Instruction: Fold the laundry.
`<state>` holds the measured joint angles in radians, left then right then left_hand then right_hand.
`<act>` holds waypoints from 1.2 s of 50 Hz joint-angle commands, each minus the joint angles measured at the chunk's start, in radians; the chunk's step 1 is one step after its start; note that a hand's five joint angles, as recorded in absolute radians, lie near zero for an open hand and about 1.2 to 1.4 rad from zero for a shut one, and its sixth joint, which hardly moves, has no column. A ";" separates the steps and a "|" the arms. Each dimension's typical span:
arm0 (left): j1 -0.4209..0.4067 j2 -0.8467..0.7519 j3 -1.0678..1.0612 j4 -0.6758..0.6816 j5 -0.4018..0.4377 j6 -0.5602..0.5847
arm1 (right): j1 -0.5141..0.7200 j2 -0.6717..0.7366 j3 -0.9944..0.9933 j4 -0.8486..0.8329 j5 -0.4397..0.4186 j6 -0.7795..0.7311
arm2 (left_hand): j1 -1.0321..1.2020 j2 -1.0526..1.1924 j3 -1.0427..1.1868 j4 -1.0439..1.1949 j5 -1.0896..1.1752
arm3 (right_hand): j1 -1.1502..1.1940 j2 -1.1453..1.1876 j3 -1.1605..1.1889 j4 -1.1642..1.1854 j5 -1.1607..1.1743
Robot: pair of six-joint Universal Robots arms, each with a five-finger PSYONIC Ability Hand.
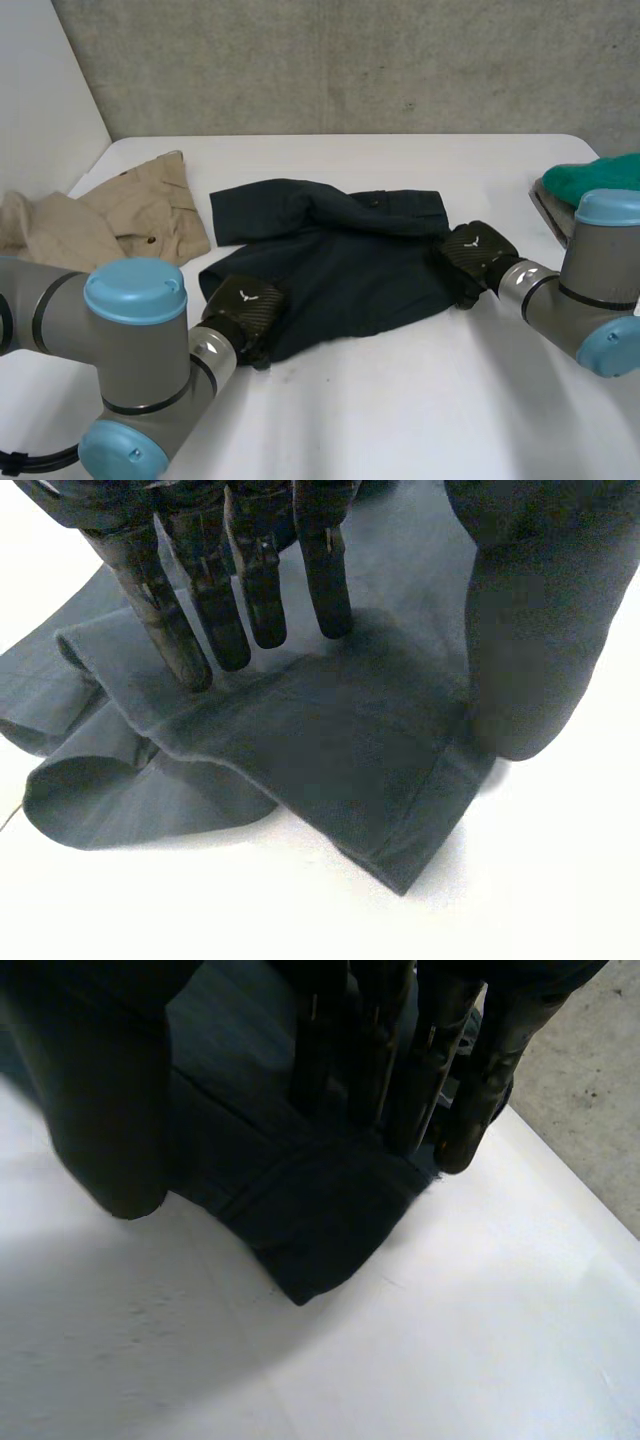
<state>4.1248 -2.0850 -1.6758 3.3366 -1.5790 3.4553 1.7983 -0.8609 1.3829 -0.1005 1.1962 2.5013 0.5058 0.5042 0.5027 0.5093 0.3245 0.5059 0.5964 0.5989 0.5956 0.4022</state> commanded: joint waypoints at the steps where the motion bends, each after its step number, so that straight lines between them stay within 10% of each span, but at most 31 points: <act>1: 0.025 -0.027 0.022 0.007 -0.053 0.005 | 0.001 0.022 -0.015 -0.051 -0.001 -0.001 | 0.063 0.065 0.066 0.059 0.070 | 0.889 0.799 0.796 0.800 0.819; 27: -0.029 0.031 -0.062 0.012 -0.064 0.004 | -0.002 -0.093 0.077 -0.057 0.016 0.018 | 0.110 0.111 0.113 0.106 0.116 | 0.890 0.800 0.797 0.801 0.820; 40: 0.003 0.002 -0.021 0.112 -0.073 0.013 | -0.004 -0.168 0.096 0.011 0.022 0.016 | 0.890 0.892 0.894 0.887 0.897 | 0.890 0.800 0.797 0.801 0.820; 60: 0.009 0.557 0.011 0.072 -0.073 0.045 | -0.027 -0.630 0.005 0.311 0.022 0.010 | 0.890 0.892 0.894 0.887 0.897 | 0.890 0.800 0.797 0.801 0.820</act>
<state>4.1288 -1.6232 -1.7097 3.4181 -1.6631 3.4858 1.7773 -1.3931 1.4254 0.2080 1.2180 2.5073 1.1022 1.1941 1.1679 1.1963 0.9918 0.9695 1.1719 1.1808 1.1871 0.9813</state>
